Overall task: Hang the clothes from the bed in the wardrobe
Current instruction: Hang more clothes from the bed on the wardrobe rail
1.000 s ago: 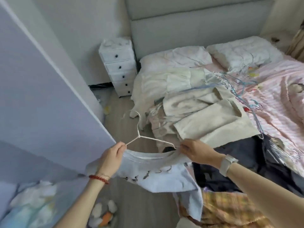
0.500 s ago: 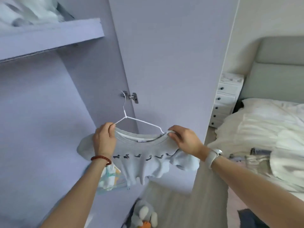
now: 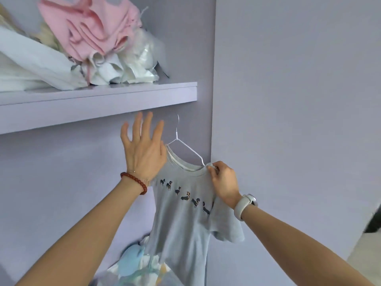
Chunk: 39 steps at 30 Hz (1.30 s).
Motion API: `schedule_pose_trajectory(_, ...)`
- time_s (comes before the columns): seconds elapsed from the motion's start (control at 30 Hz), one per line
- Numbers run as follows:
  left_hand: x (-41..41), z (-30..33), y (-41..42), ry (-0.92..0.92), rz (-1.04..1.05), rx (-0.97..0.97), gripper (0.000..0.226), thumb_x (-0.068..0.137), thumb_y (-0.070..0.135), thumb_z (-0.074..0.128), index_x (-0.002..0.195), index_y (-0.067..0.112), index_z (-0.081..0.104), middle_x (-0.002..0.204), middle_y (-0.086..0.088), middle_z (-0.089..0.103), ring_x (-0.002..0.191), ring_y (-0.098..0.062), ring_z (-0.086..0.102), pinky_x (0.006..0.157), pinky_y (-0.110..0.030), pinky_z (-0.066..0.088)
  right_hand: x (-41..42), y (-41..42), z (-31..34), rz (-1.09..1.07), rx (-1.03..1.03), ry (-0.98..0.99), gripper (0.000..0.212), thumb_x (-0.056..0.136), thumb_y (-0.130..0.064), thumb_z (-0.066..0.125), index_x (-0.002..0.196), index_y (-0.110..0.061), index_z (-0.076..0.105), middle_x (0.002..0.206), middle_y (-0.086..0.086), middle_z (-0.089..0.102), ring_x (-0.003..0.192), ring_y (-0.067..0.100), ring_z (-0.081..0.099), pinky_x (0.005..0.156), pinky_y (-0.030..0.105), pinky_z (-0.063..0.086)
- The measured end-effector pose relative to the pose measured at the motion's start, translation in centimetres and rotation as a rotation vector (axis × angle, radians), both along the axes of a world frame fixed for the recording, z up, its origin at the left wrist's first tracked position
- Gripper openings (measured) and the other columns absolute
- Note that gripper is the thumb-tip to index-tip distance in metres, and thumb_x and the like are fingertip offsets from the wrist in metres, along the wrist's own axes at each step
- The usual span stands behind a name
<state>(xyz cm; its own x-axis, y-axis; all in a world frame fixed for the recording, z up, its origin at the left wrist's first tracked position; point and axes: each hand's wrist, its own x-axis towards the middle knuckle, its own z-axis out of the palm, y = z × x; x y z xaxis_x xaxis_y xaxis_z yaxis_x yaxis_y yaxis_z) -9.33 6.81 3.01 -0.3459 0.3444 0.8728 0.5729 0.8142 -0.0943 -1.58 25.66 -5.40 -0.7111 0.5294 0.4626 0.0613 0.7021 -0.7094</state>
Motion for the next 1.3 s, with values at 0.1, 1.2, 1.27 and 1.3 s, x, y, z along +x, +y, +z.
schedule_pose_trajectory(0.1,-3.3,1.5,-0.4,0.069,0.181,-0.023,0.061,0.075,0.013,0.058,0.134,0.012,0.044,0.145,-0.019,0.034,0.135,-0.041,0.025,0.107,-0.061,0.007,-5.0,0.5,0.1,0.049,-0.025,0.025,0.027,0.095,-0.021,0.045,0.089,0.0,0.059,0.08,0.015,0.063,0.078,0.034,0.058,0.061,0.03,0.035)
schedule_pose_trajectory(1.2,-7.5,-1.6,-0.7,0.082,0.436,0.028,0.075,0.074,0.02,0.06,0.143,0.017,0.031,0.151,-0.01,0.02,0.14,-0.03,0.007,0.107,-0.062,0.01,-17.9,1.0,0.0,0.217,0.075,-0.083,0.045,0.092,-0.01,0.043,0.137,-0.012,0.038,0.128,0.014,0.041,0.116,0.034,0.043,0.095,0.041,0.039)
schedule_pose_trajectory(1.27,-6.4,-3.0,-0.5,0.009,0.367,0.079,0.068,0.076,0.02,0.057,0.141,0.017,0.035,0.151,-0.012,0.024,0.14,-0.033,0.012,0.107,-0.062,0.008,-15.8,1.1,-0.3,0.203,0.169,-0.066,0.048,0.09,-0.009,0.045,0.138,-0.008,0.036,0.132,0.015,0.041,0.121,0.033,0.038,0.1,0.039,0.033)
schedule_pose_trajectory(1.3,-5.8,-3.9,-0.4,-0.035,0.329,0.102,0.065,0.077,0.02,0.054,0.139,0.016,0.037,0.15,-0.014,0.026,0.139,-0.035,0.017,0.107,-0.062,0.009,-14.4,1.1,-0.5,0.199,0.215,-0.053,0.048,0.09,-0.009,0.046,0.137,-0.006,0.037,0.134,0.015,0.042,0.121,0.033,0.038,0.101,0.039,0.032)
